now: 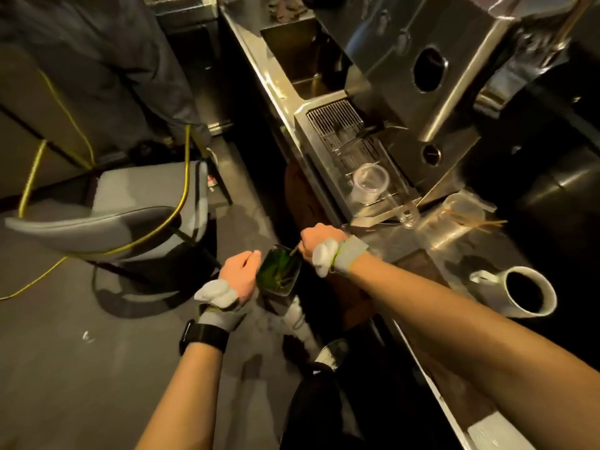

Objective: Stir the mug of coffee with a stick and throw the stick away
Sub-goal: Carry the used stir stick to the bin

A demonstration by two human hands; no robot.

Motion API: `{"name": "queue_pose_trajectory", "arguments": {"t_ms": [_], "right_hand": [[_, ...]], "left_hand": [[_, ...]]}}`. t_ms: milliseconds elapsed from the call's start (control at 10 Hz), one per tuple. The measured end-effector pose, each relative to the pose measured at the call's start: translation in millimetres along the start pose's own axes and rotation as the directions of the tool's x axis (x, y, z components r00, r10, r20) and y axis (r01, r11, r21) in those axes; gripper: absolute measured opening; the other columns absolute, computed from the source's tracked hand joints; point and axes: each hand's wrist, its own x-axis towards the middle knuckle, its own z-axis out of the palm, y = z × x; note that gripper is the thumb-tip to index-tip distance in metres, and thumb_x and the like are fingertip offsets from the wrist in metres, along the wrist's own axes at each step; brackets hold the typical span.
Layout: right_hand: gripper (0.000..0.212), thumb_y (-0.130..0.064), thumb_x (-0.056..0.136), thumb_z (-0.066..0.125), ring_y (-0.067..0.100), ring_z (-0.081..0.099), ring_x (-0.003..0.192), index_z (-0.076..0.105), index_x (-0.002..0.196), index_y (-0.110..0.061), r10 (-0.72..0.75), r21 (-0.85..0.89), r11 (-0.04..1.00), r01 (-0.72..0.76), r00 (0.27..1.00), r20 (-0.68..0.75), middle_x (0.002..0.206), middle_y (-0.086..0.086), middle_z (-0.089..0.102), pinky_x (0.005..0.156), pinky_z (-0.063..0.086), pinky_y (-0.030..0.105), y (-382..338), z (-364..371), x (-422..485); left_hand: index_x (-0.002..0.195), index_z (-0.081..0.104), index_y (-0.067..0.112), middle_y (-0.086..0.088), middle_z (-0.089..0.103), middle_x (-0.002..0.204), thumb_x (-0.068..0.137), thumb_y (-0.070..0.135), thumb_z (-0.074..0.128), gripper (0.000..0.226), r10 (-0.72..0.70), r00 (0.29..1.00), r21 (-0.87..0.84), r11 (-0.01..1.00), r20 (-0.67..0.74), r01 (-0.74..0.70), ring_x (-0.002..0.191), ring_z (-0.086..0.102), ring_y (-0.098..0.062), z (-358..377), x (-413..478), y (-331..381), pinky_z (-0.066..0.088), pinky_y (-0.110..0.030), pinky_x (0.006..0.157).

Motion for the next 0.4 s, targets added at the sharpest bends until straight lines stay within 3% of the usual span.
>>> {"name": "queue_pose_trajectory", "arguments": {"t_ms": [100, 200, 300, 400], "right_hand": [[0.014, -0.010, 0.085, 0.058, 0.019, 0.059, 0.076, 0.066, 0.074, -0.015, 0.009, 0.027, 1.000, -0.014, 0.987, 0.159, 0.066, 0.001, 0.059, 0.065, 0.039, 0.027, -7.7, 8.6, 27.7], [0.016, -0.008, 0.086, 0.056, 0.018, 0.059, 0.087, 0.072, 0.087, -0.011, 0.022, 0.039, 0.999, -0.029, 0.984, 0.175, 0.076, 0.003, 0.060, 0.066, 0.040, 0.025, -12.3, 13.5, 39.0], [0.025, -0.015, 0.091, 0.056, 0.024, 0.065, 0.099, 0.062, 0.069, -0.007, 0.025, 0.025, 0.999, -0.028, 0.993, 0.120, 0.093, 0.011, 0.070, 0.067, 0.044, 0.023, -11.0, 17.9, 46.1], [0.026, -0.021, 0.097, 0.051, 0.031, 0.062, 0.111, 0.068, 0.092, -0.002, 0.044, 0.041, 0.998, -0.047, 0.996, 0.072, 0.117, 0.017, 0.068, 0.072, 0.041, 0.027, -9.2, 11.7, 31.5]], "left_hand": [[0.059, 0.042, 0.003, -0.017, 0.043, 0.062, 0.091, 0.029, 0.043, 0.041, -0.005, 1.000, 0.036, 0.999, -0.029, 0.006, 0.062, 0.040, -0.024, -5.9, 9.4, -6.4, 0.031, -0.037, 0.064], [0.059, 0.044, 0.006, -0.015, 0.046, 0.062, 0.090, 0.032, 0.042, 0.042, -0.029, 0.999, 0.065, 0.997, -0.031, 0.031, 0.063, 0.042, -0.025, -10.2, 18.7, -6.4, 0.033, -0.036, 0.065], [0.053, 0.039, 0.010, -0.007, 0.043, 0.057, 0.090, 0.034, 0.041, 0.044, -0.026, 0.999, 0.077, 0.997, -0.023, 0.027, 0.060, 0.040, -0.025, -11.9, 24.8, -3.5, 0.032, -0.036, 0.065], [0.054, 0.040, 0.012, -0.006, 0.044, 0.058, 0.090, 0.036, 0.040, 0.043, -0.017, 1.000, 0.084, 0.996, 0.007, 0.016, 0.060, 0.041, -0.025, -8.5, 25.4, 5.7, 0.034, -0.037, 0.066]]}}
